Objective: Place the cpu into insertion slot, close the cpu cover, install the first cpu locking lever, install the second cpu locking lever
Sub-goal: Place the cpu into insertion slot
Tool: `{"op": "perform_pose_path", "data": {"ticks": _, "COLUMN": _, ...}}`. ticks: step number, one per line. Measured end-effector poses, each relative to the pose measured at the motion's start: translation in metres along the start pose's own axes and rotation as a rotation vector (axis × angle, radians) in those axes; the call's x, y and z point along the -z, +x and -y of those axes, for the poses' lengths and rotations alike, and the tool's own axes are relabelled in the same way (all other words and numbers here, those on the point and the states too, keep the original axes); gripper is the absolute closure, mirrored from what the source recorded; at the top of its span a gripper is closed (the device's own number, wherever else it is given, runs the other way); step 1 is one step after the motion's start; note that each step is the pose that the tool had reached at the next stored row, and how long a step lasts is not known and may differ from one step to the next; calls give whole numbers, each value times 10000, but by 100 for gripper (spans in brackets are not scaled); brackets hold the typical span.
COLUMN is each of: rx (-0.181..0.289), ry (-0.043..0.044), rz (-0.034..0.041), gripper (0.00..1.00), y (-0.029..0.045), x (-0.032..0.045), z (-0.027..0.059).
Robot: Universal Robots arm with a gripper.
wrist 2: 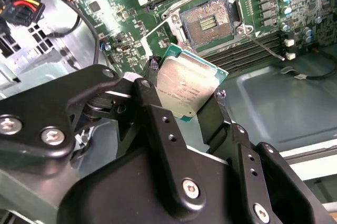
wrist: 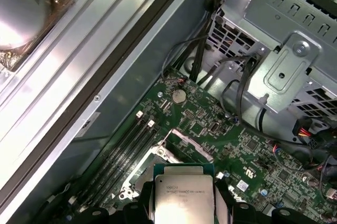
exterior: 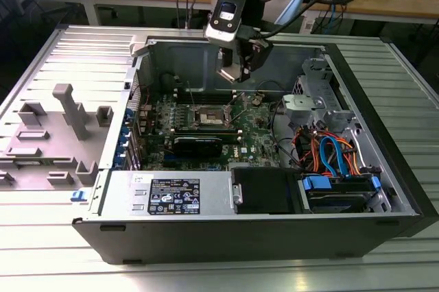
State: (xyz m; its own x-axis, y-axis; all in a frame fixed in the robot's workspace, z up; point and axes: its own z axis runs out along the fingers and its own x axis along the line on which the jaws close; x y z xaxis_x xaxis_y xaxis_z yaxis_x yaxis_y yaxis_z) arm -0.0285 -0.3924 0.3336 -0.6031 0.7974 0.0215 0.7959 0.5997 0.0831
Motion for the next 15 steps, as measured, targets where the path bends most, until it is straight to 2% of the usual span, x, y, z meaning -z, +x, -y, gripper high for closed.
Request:
{"op": "perform_pose_path", "data": {"ticks": 5, "rx": -54, "ry": -2, "rz": 5, "gripper": 46, "y": 40, "x": -22, "z": 56}}
{"op": "perform_pose_path", "data": {"ticks": 11, "rx": -837, "ry": -16, "rz": 72, "gripper": 46, "y": 42, "x": -60, "z": 63}}
{"op": "perform_pose_path", "data": {"ticks": 15, "rx": -1120, "ry": -21, "rz": 96, "gripper": 46, "y": 42, "x": -66, "z": 64}}
